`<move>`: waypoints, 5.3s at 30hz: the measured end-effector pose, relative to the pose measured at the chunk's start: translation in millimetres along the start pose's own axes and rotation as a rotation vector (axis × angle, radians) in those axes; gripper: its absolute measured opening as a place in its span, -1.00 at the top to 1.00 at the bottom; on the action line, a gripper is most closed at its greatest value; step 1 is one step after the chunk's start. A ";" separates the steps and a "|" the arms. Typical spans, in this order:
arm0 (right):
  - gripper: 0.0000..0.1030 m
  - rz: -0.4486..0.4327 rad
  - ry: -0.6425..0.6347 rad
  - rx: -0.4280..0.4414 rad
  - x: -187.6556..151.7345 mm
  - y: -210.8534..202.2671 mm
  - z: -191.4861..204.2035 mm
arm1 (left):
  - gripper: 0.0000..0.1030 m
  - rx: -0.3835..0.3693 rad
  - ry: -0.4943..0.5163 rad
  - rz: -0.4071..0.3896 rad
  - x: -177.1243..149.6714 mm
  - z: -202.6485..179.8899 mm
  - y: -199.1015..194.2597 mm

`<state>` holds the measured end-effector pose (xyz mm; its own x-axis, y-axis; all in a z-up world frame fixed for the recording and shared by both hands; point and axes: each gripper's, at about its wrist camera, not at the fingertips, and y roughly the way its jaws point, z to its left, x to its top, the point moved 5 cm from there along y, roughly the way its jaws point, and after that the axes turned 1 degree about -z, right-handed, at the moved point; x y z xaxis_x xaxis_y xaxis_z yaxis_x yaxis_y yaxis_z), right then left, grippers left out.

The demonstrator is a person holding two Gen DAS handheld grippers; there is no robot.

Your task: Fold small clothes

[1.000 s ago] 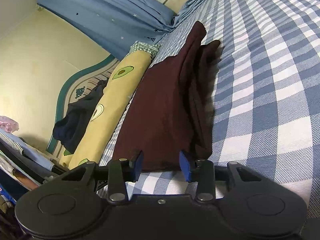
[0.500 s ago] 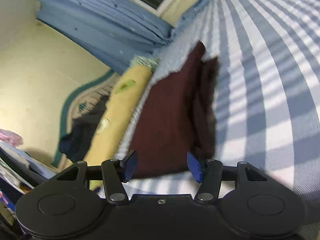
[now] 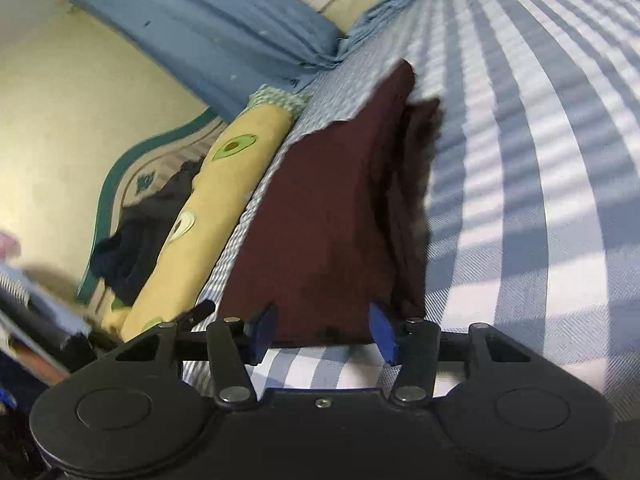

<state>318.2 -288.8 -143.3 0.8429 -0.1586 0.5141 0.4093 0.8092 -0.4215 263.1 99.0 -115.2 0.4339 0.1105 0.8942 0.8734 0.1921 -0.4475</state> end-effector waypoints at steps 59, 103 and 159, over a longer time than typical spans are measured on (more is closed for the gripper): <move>-0.99 -0.241 -0.351 -0.601 -79.7 -67.7 119.3 | -0.99 -0.075 0.085 0.172 17.7 -11.2 -124.1; -0.99 -0.425 -0.514 -0.577 -187.1 -63.9 210.1 | -1.00 -0.176 0.099 -0.033 -21.7 -7.4 -207.5; -0.99 -0.455 -0.528 -0.626 -189.8 -63.6 212.6 | -1.00 -0.174 0.130 -0.018 -34.7 -10.3 -200.4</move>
<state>57.9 -189.8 -55.3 0.3504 0.0164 0.9364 0.9038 0.2563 -0.3427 75.3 46.6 -56.4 0.4327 -0.0207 0.9013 0.9015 0.0200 -0.4323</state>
